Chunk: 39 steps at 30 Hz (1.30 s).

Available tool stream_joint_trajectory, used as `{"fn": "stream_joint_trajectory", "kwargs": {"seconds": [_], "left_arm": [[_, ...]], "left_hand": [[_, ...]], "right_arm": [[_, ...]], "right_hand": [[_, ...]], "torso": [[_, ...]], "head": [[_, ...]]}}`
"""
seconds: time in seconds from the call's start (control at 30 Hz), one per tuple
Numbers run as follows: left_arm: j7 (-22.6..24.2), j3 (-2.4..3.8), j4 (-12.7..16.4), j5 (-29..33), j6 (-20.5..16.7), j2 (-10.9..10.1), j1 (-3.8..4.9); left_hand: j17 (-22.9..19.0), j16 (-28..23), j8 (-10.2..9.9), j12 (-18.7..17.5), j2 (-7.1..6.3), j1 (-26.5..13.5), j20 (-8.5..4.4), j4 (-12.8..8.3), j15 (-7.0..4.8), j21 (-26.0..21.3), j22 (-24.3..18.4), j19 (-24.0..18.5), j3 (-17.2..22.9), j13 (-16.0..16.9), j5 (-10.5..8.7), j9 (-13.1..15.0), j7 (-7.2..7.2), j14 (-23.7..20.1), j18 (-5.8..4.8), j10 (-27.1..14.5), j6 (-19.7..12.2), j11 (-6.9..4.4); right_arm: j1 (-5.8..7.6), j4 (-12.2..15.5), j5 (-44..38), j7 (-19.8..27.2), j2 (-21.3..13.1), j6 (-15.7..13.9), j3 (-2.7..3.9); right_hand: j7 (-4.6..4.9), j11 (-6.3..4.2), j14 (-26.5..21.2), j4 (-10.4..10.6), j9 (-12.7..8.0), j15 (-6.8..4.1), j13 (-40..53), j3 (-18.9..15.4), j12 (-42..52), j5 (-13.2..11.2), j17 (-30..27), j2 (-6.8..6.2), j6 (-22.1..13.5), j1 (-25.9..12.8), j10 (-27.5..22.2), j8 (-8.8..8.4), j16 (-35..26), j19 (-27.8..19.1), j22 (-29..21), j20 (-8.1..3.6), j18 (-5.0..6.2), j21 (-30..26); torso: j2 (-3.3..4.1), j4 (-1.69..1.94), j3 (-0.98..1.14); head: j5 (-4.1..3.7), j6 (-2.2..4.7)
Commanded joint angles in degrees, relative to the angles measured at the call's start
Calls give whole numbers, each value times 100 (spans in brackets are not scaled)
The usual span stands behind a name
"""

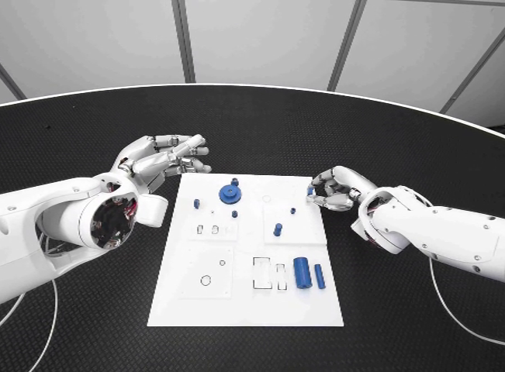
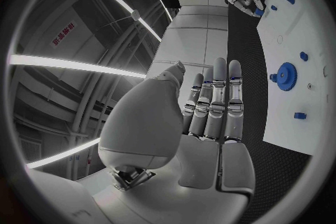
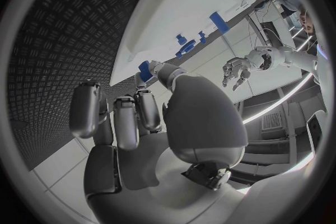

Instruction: Assemble the parts on the task board

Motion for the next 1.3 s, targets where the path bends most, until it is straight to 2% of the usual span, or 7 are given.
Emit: {"fn": "stream_joint_trajectory", "kwargs": {"seconds": [0.03, 0.3, 0.5, 0.67, 0.8, 1.1, 1.3], "left_arm": [[-1, -1, -48, 0, 6, 19, 0], [-17, -2, -282, 45, 25, 113, -2], [-41, -3, -422, 85, 55, 179, -6], [-49, -3, -514, 94, 67, 236, -15], [-53, -3, -578, 97, 77, 298, -20], [-64, -3, -668, 98, 78, 370, -22], [-64, -3, -769, 99, 75, 407, -21]], "left_hand": [[10, 37, -34, -18, -20, 39, -3, 8, -8, 30, 9, -44, 26, -2, -5, 5, 36, -27, 67, 16, -8, 12], [10, 38, -35, -19, -19, 42, -3, 6, -8, 31, 9, -45, 31, -2, -5, 5, 35, -28, 68, 17, -8, 11], [10, 38, -35, -19, -19, 42, -3, 6, -8, 31, 9, -45, 31, -2, -5, 5, 35, -28, 68, 17, -8, 11], [10, 38, -35, -19, -19, 42, -3, 6, -8, 31, 9, -45, 31, -2, -5, 5, 35, -28, 68, 17, -8, 11], [10, 38, -35, -19, -19, 42, -3, 6, -8, 31, 9, -45, 31, -2, -5, 5, 35, -28, 68, 17, -8, 11], [13, 41, -35, -20, -18, 51, -3, 4, -9, 34, 10, -47, 46, -1, -4, 7, 32, -32, 68, 23, -4, 9], [14, 42, -35, -21, -18, 51, -2, 4, -9, 35, 10, -49, 51, 0, -4, 8, 31, -34, 68, 26, -1, 8]], "right_arm": [[15, 206, 9, -78, -57, -8, 13], [30, 765, -165, -366, -43, 38, 30], [73, 1265, -598, -657, 10, 81, 35], [158, 1450, -852, -835, 210, 141, 39], [188, 1396, -1026, -935, 532, 213, 39], [204, 1147, -1392, -1217, 1172, 341, 36], [202, 814, -1675, -1376, 1578, 407, 35]], "right_hand": [[-39, -4, 551, -16, 139, -39, 269, 8, 10, 19, 1360, 25, 34, -3, 12, 61, 34, 3, 1, -37, -85, 12], [-27, 0, 555, -43, 144, -32, 255, 35, -6, 34, 1379, 39, 5, 9, 0, 57, 41, -3, -8, -37, -83, -1], [-20, 4, 559, -55, 147, -27, 258, 47, -5, 39, 1398, 47, -3, 15, 1, 58, 49, 4, 4, -35, -86, 10], [-20, 6, 559, -65, 149, -25, 263, 52, -1, 41, 1398, 46, -4, 21, 4, 61, 49, 7, 10, -34, -88, 15], [-18, 8, 561, -80, 154, -23, 268, 61, 3, 47, 1406, 48, -5, 30, 8, 65, 52, 13, 20, -33, -90, 23], [-3, 19, 559, -96, 160, -13, 253, 73, -13, 66, 1396, 50, -27, 24, -8, 65, 48, -3, -5, -27, -83, -6], [-1, 21, 560, -98, 160, -11, 252, 73, -15, 68, 1400, 46, -32, 20, -11, 64, 50, -3, -5, -26, -83, -6]], "torso": [[-52, -20, 4], [-153, -13, 11], [-232, 1, -15], [-297, -8, -33], [-350, -30, -49], [-413, -11, -113], [-384, -28, -104]], "head": [[24, -6], [134, -46], [265, -91], [379, -118], [463, -151], [594, -196], [701, -169]]}}
